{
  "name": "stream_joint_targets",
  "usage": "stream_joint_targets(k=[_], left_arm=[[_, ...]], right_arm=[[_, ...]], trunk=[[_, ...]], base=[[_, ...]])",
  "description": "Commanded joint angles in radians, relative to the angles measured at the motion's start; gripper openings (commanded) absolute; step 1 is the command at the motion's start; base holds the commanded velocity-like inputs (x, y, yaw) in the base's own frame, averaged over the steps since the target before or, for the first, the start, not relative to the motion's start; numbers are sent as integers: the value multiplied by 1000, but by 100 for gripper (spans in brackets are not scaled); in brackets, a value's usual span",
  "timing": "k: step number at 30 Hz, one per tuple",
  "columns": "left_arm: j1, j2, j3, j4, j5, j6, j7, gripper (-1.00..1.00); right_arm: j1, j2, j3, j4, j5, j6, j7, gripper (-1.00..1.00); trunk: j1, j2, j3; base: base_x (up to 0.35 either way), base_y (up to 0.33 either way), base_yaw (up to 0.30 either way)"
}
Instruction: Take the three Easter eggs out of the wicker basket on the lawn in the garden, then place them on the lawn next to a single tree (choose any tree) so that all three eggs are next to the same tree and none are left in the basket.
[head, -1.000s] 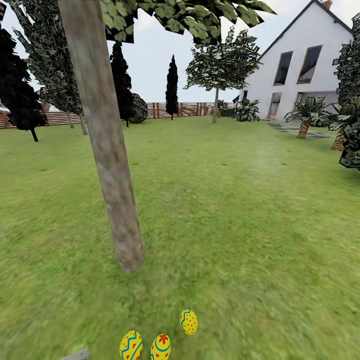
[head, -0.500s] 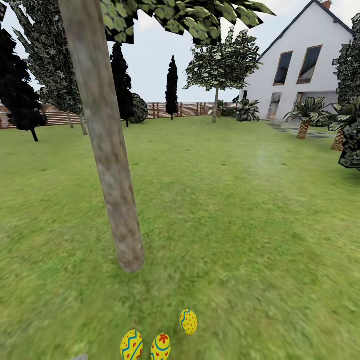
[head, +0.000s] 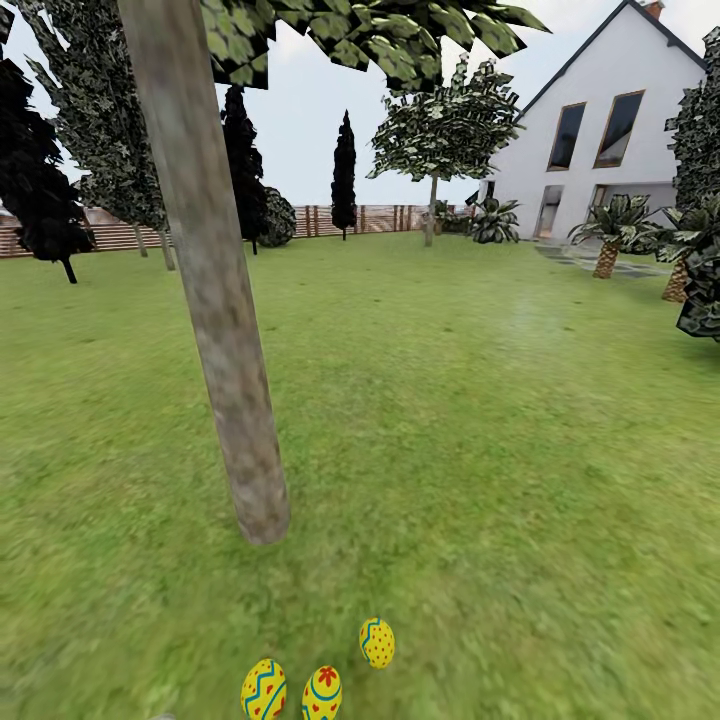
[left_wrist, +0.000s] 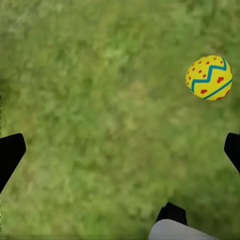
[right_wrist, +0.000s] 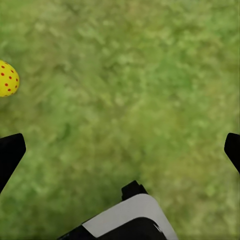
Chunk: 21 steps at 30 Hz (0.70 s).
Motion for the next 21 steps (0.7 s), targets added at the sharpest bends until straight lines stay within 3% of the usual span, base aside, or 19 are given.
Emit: stream_joint_targets(k=[1,6,12,21], left_arm=[[2,0,-9,0,7,-2,3,100],[30,0,-13,0,5,-4,3,100],[95,0,-63,0,5,-24,2,100],[202,0,-107,1,5,-31,-26,100]], right_arm=[[-1,-1,1,2,-10,-2,-2,100],[-1,-8,4,97,-7,-2,-3,100],[1,-12,3,181,-7,-2,-3,100],[6,-29,-1,276,-10,-3,-4,100]], trunk=[[1,-2,-2],[1,-2,-2],[1,-2,-2],[1,-2,-2]], base=[[0,0,0],[0,0,0],[0,0,0],[0,0,0]])
